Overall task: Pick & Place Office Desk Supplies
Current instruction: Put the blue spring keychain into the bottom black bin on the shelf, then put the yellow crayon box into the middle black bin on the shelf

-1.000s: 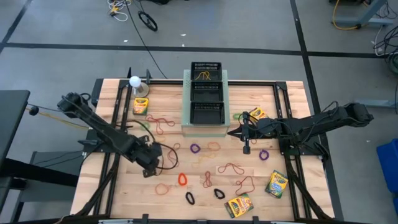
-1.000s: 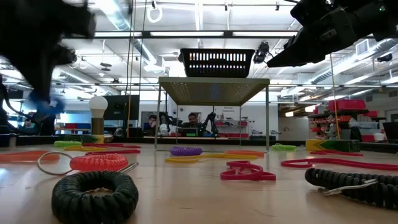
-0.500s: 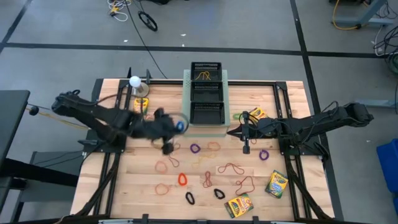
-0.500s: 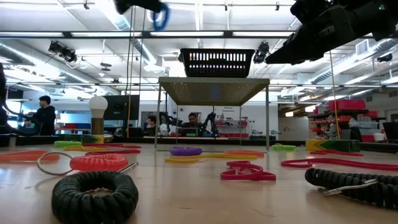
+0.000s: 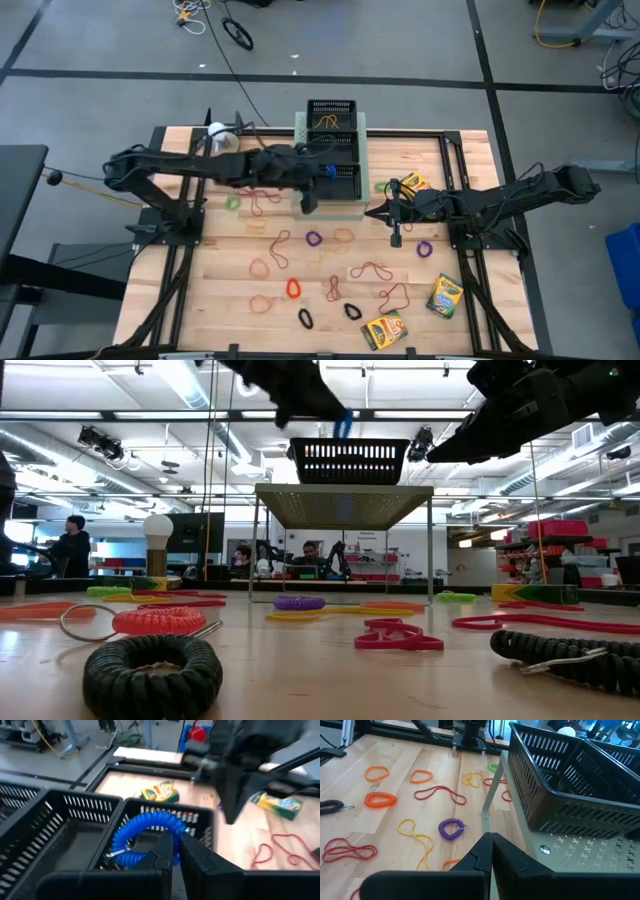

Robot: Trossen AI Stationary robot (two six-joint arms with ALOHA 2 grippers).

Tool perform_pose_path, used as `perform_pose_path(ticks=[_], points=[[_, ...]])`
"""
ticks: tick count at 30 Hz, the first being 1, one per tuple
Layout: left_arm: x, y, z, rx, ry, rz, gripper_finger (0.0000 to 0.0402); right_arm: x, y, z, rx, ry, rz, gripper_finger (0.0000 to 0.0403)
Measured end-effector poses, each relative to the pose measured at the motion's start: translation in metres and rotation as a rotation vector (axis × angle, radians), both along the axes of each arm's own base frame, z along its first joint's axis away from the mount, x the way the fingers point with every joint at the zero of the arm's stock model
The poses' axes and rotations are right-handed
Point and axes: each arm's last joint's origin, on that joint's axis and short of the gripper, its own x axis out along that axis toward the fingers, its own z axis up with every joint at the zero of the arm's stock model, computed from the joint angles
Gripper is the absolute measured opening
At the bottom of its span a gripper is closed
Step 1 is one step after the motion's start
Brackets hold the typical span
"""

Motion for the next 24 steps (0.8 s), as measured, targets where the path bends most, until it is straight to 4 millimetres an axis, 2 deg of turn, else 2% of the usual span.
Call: perform_pose_path(ticks=[8,18,24], points=[[0.014,0.009,-0.023,-0.015,0.065,-0.007,0.0031,0.000,0.000,0.000,-0.007,0.001,0.003,0.0013],[0.013,0.004,-0.020,0.030,0.068,-0.035,0.0120,0.000,0.000,0.000,0.012,0.000,-0.004,0.0013],[0.005,0.003,-0.018,0.056,0.118,-0.047,0.0129,0.000,0.000,0.000,0.020,0.000,-0.002,0.0013]])
